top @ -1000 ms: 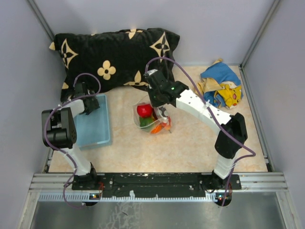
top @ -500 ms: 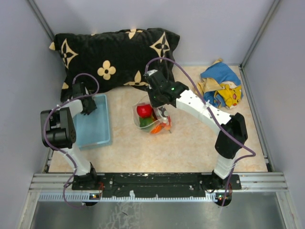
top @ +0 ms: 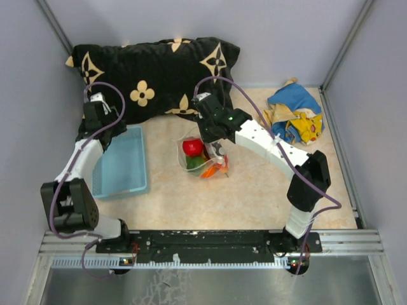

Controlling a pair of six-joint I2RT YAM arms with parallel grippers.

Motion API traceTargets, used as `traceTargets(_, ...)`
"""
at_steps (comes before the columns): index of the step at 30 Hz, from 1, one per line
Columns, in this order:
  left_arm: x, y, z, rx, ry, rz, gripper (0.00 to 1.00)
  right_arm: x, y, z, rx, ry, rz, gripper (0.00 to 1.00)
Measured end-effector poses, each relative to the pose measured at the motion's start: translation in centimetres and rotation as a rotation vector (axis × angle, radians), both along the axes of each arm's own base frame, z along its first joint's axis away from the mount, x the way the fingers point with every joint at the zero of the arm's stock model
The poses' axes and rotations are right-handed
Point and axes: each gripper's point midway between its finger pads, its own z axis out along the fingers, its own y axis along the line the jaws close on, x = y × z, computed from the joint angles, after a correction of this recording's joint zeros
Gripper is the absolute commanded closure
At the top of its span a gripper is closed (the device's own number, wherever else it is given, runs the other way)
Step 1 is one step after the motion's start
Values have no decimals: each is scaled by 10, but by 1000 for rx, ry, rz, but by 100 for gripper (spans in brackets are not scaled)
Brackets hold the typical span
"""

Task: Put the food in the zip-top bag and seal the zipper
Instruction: Pick up the fake fruit from the bin, then place the fake fruit in the zipper food storage bag.

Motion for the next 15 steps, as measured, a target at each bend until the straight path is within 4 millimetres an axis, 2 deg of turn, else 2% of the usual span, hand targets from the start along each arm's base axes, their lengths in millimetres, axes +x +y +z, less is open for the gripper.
traceTargets(4, -13, -28, 38, -56, -104, -83, 62, 0, 0, 0, -2, -2, -2, 100)
traceTargets(9, -35, -65, 55, -113, -156, -195, 61, -2, -1, 0, -12, -4, -2, 100)
traceTargets(12, -49, -94, 62, -154, -173, -287, 61, -3, -2, 3, -26, -7, -3, 100)
traceTargets(15, -66, -131, 80, -207, -215, -406, 60, -3, -1, 11, -29, -23, -2, 100)
